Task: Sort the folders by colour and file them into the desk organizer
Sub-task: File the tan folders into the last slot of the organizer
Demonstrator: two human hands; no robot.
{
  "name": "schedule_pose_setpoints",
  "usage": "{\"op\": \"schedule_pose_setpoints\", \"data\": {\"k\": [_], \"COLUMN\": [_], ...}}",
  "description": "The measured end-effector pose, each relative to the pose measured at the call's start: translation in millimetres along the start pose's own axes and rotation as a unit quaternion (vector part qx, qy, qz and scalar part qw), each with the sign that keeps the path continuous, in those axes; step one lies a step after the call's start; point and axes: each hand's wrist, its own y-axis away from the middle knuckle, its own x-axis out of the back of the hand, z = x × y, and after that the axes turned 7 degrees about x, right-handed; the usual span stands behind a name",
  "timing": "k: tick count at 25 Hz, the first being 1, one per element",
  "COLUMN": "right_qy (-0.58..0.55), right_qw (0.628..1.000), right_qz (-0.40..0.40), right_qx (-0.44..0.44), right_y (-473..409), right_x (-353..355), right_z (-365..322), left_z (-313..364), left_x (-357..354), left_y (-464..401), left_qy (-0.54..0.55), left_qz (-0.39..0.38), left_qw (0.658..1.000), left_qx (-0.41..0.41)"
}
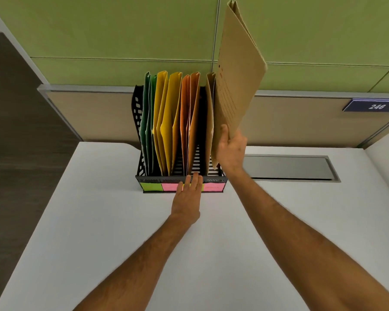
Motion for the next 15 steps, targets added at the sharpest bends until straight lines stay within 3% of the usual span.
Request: {"op": "schedule_pose_setpoints", "data": {"k": [12,15], "right_qy": [0.087,0.142], "right_qw": [0.988,0.970], "right_qz": [-0.110,-0.185], "right_qx": [-0.062,-0.071], "right_y": [14,30], "right_x": [-25,-24], "right_z": [52,75], "left_z": [2,3], "left_x": [-1,1], "left_y": [1,1], "left_qy": [0.010,0.016], "left_qz": [-0.013,-0.017], "left_qw": [1.000,1.000], "left_qx": [0.011,0.013]}}
